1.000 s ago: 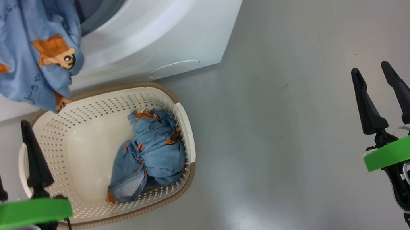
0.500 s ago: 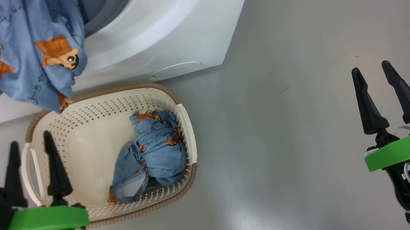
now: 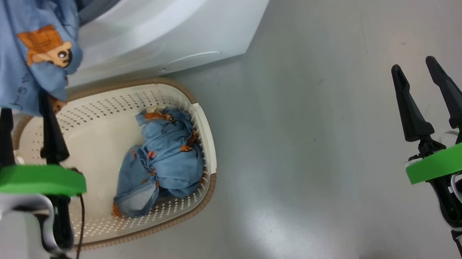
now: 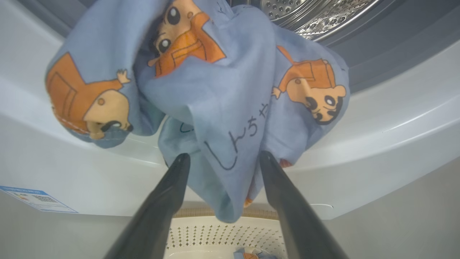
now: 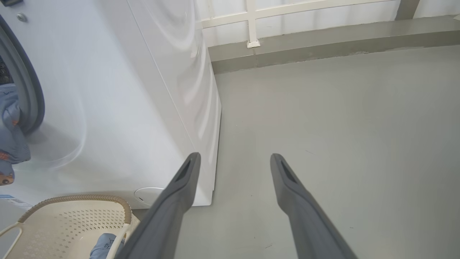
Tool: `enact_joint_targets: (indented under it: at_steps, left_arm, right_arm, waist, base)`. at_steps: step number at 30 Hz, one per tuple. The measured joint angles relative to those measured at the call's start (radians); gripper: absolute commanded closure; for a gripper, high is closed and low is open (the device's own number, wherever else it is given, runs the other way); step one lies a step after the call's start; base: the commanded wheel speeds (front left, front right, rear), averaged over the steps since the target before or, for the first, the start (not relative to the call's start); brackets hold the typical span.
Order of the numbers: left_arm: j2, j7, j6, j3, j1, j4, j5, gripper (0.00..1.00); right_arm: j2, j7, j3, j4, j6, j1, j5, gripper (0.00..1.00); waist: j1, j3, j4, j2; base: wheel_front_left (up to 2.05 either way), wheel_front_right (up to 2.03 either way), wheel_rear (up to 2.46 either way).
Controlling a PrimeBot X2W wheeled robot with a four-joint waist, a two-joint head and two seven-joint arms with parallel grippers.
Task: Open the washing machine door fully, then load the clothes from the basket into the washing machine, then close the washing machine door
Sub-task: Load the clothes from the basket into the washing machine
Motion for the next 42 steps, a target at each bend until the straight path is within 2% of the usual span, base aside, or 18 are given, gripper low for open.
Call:
enact_joint_targets:
  at_steps: [10,11,12,15,22,27,33,42]
  left_arm:
    - [0.04,0.0,0.0,-0.06,-0.175,0.157,-0.06,0.0]
    - [0.047,0.0,0.0,-0.065,-0.198,0.168,-0.075,0.8]
    - [0.048,0.0,0.0,-0.067,-0.201,0.168,-0.079,1.0]
    - [0.051,0.0,0.0,-0.067,-0.202,0.154,-0.094,1.0]
    - [0.051,0.0,0.0,-0.028,-0.17,-0.025,-0.091,1.0]
    - [0.069,0.0,0.0,-0.055,-0.189,-0.039,-0.083,1.0]
    - [0.115,0.0,0.0,-0.088,-0.342,0.052,-0.084,1.0]
    - [0.197,0.0,0.0,-0.151,-0.612,0.315,-0.097,1.0]
  right_arm:
    - [0.01,0.0,0.003,-0.005,0.0,-0.015,0.0,0.0]
    - [0.016,0.0,0.002,-0.005,0.0,-0.016,0.0,0.0]
    - [0.019,0.0,0.002,-0.005,0.0,-0.016,0.0,0.0]
    - [0.02,0.0,-0.003,-0.005,0.0,-0.016,0.0,0.0]
    - [0.027,0.0,-0.009,-0.007,0.0,-0.016,0.0,0.0]
    - [0.031,0.0,-0.007,-0.009,0.0,-0.033,0.0,0.0]
    - [0.039,0.0,0.011,-0.006,0.0,-0.04,0.001,0.0]
    - [0.058,0.0,0.036,0.005,0.0,-0.042,0.011,0.0]
  waist:
    - [0.0,0.039,-0.024,0.0]
    - [0.0,0.043,-0.03,0.0]
    - [0.0,0.043,-0.031,0.0]
    - [0.0,0.043,-0.03,0.0]
    - [0.0,0.044,-0.017,0.0]
    - [0.0,0.05,-0.015,0.0]
    - [0.0,0.052,-0.034,0.0]
    - [0.0,0.061,-0.099,0.0]
  base:
    - [0.0,0.0,0.0]
    - [0.0,0.0,0.0]
    - [0.0,0.0,0.0]
    - [0.0,0.0,0.0]
    - [0.0,0.0,0.0]
    - [0.0,0.0,0.0]
    - [0.0,0.0,0.0]
    - [0.0,0.0,0.0]
